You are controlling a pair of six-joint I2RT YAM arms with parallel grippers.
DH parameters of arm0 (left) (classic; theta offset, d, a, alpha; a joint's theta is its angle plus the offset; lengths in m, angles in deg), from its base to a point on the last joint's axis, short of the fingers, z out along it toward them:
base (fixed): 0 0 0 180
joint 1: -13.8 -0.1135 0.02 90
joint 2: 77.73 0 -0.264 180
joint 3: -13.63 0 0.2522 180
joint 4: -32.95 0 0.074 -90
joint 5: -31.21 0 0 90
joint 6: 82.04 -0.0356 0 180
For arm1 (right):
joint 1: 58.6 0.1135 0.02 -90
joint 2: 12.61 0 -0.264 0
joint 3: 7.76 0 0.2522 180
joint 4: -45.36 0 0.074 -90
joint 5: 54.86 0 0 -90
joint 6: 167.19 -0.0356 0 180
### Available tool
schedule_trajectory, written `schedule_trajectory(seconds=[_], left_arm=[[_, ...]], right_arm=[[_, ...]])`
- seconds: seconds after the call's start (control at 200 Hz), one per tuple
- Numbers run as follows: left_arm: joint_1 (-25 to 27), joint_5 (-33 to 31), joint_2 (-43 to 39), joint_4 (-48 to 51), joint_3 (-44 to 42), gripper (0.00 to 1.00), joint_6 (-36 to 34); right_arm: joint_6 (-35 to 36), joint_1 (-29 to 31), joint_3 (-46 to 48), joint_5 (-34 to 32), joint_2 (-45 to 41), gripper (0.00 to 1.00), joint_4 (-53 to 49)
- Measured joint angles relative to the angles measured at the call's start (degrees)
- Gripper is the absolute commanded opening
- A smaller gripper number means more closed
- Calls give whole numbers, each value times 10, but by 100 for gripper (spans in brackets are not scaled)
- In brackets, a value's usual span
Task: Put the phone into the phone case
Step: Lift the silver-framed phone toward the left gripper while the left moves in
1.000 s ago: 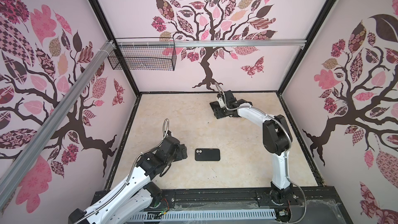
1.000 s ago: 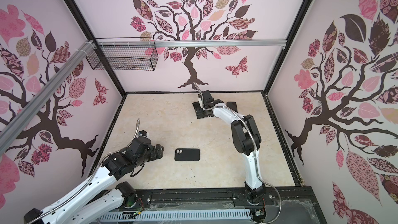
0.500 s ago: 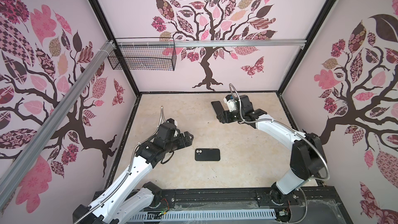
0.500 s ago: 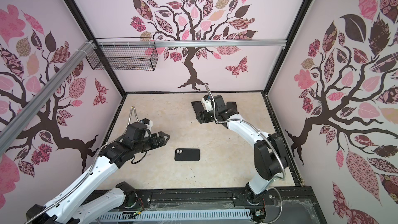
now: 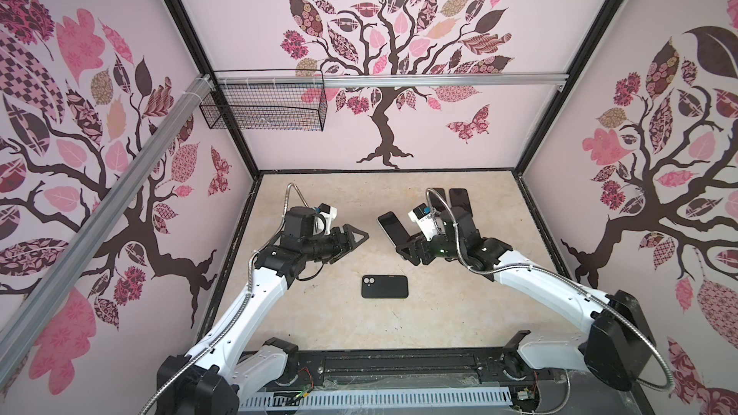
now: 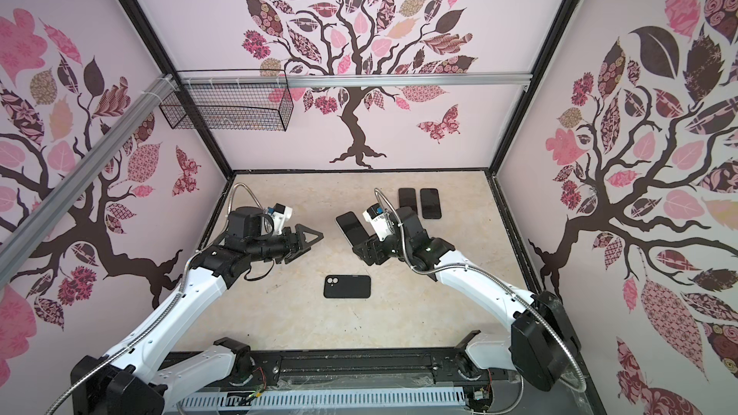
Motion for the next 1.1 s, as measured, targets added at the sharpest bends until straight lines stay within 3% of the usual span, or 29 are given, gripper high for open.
schedule_trajectory(seconds=[0.445, 0.82, 1.1], left_arm=[[-1, 120, 41, -43, 9, 70, 21], [-1, 168, 57, -52, 28, 45, 30], [-1, 186, 62, -53, 28, 36, 30]], right_arm=[[45, 63, 39, -16, -78, 19, 9], [60, 89, 39, -27, -81, 19, 6], [67, 96, 39, -27, -86, 19, 4]])
